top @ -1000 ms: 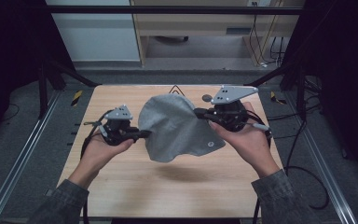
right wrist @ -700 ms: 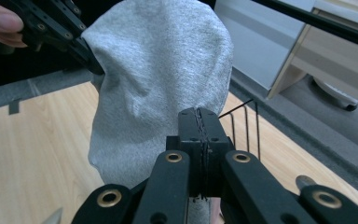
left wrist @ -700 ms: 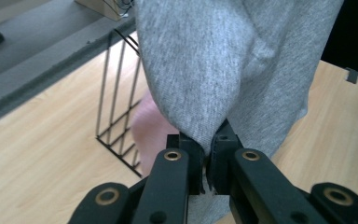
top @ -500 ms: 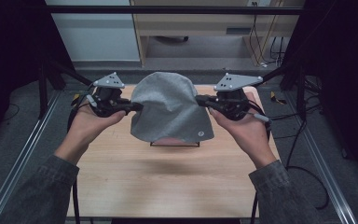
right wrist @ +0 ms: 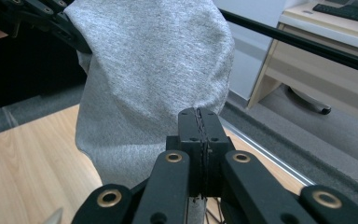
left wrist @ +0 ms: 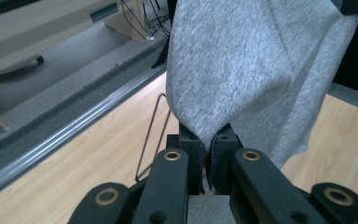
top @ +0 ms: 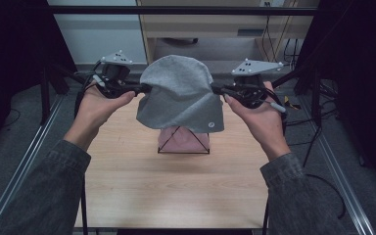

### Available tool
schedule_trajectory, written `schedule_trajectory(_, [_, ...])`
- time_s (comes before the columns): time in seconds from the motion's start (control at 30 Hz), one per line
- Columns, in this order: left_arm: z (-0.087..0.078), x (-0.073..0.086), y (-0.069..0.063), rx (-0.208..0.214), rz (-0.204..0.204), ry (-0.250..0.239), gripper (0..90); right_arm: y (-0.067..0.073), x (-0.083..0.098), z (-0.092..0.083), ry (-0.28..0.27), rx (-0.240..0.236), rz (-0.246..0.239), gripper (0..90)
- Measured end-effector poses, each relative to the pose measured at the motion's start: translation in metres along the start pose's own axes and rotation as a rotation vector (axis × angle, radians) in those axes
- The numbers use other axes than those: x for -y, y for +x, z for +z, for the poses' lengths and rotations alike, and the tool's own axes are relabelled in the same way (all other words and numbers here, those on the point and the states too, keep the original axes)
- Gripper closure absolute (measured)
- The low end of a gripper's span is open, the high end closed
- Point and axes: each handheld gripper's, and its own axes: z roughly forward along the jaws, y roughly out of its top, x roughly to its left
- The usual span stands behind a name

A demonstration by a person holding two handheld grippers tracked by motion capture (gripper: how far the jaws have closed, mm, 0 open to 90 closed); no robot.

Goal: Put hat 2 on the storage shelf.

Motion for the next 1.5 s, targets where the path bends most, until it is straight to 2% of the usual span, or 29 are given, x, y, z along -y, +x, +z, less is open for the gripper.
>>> schedule_trajectory(0.3, [0.004, -0.023, 0.013, -0.035, -0.005, -0.050, 86.3, -0.019, -0.012, 0.009, -0.038, 0.033, 0.025, 90.0])
schedule_trajectory(0.47, [0.009, -0.030, 0.021, -0.058, -0.006, -0.080, 86.3, -0.030, -0.017, 0.018, -0.054, 0.051, 0.027, 90.0])
schedule_trajectory(0.6, [0.019, -0.027, 0.028, -0.071, -0.010, -0.081, 86.3, -0.038, -0.014, 0.030, -0.045, 0.071, 0.022, 90.0])
schedule_trajectory(0.77, [0.033, -0.020, 0.032, -0.085, 0.004, -0.072, 86.3, -0.046, -0.008, 0.044, -0.021, 0.082, 0.016, 90.0])
schedule_trajectory(1.03, [0.052, -0.012, 0.038, -0.098, 0.002, -0.060, 86.3, -0.060, 0.002, 0.065, 0.014, 0.098, 0.022, 90.0])
schedule_trajectory(1.4, [0.071, -0.010, 0.038, -0.100, 0.004, -0.048, 86.0, -0.074, 0.017, 0.079, 0.044, 0.135, 0.047, 89.9])
schedule_trajectory(1.5, [0.077, -0.007, 0.037, -0.108, 0.021, -0.027, 86.1, -0.075, 0.022, 0.081, 0.045, 0.140, 0.052, 89.9])
